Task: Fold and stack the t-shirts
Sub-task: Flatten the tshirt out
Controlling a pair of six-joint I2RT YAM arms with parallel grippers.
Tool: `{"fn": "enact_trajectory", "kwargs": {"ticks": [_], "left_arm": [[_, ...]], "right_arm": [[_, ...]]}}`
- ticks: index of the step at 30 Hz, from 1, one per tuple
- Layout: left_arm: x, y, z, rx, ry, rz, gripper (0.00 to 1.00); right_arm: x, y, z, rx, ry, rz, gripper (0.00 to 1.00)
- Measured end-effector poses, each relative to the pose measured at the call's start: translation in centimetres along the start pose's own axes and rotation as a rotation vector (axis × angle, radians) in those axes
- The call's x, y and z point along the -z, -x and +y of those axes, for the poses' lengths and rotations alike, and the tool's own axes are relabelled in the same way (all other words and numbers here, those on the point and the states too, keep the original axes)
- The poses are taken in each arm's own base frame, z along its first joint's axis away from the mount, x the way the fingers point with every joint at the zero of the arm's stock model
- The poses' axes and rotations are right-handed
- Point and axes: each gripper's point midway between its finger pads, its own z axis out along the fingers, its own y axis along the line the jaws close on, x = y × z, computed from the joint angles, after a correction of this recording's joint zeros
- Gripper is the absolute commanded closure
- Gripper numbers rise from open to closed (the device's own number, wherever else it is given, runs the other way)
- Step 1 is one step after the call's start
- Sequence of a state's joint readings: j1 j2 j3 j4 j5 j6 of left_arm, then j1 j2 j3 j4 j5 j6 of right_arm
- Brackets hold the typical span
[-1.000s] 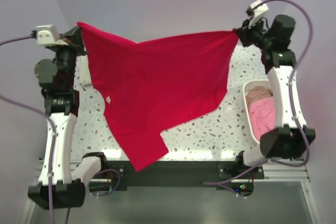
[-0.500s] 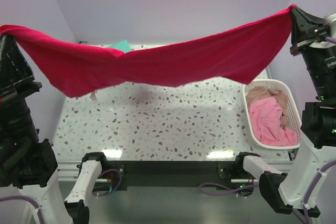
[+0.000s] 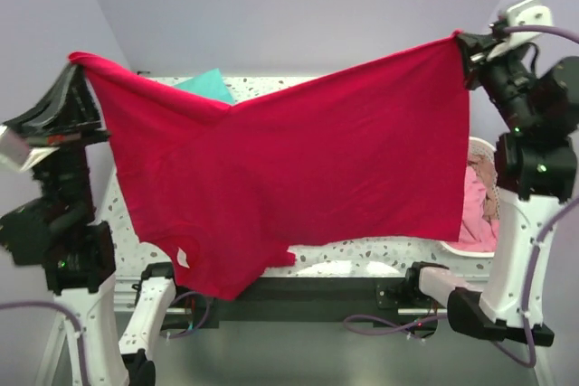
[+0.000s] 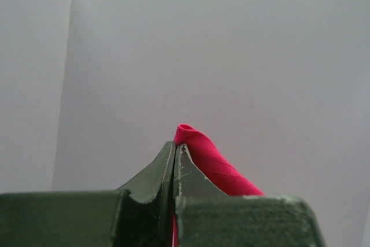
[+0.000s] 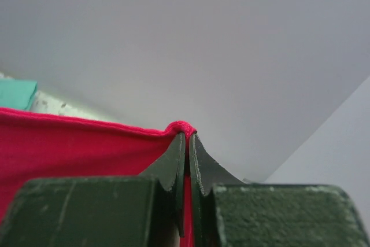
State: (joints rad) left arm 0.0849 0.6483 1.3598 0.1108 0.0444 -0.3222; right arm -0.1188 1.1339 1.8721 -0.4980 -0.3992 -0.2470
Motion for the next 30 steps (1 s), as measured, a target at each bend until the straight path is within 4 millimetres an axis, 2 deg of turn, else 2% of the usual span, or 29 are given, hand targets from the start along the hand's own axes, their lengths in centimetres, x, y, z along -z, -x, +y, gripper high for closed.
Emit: {"fn": "enact_trajectory", "kwargs": {"ticks": [3,5,7,8,10,12,13,15,18,22,26,30], "left_arm": [[0.6,-8.1,2.3,0.007,0.043,0.156,1.00],[1.5,-14.3,3.9,0.013,0.075,0.279,1.00],[2.9,-20.6,5.6,0.020,0.107,0.397,1.00],[3.6,-23.3,6.3,0.023,0.122,0.450,1.00],[5.7,-29.8,8.1,0.029,0.157,0.579,1.00],[8.4,-36.0,9.7,0.036,0.195,0.714,1.00],[9.9,-38.9,10.5,0.039,0.214,0.783,1.00],[11.9,-43.3,11.5,0.045,0.237,0.883,1.00],[13.4,-47.5,12.6,0.049,0.251,0.960,1.00],[14.1,-50.9,13.6,0.035,0.261,1.015,1.00],[11.9,-51.4,14.2,0.005,0.249,0.986,1.00],[10.4,-50.7,14.5,-0.030,0.236,0.944,1.00]], "right_arm": [[-2.9,-7.3,1.4,-0.079,0.072,0.128,1.00],[-4.8,-12.6,2.6,-0.139,0.128,0.210,1.00],[-6.9,-18.9,4.0,-0.214,0.182,0.312,1.00],[-7.5,-21.5,4.6,-0.240,0.200,0.350,1.00],[-8.7,-28.0,6.4,-0.308,0.240,0.462,1.00],[-9.4,-33.4,8.3,-0.358,0.275,0.554,1.00],[-9.9,-35.7,9.3,-0.375,0.292,0.589,1.00],[-11.0,-39.2,11.3,-0.392,0.329,0.633,1.00],[-12.2,-43.2,13.8,-0.407,0.368,0.685,1.00],[-15.2,-46.5,15.7,-0.399,0.388,0.702,1.00],[-17.8,-47.5,15.0,-0.383,0.355,0.680,1.00],[-18.9,-47.2,14.0,-0.373,0.320,0.659,1.00]]}}
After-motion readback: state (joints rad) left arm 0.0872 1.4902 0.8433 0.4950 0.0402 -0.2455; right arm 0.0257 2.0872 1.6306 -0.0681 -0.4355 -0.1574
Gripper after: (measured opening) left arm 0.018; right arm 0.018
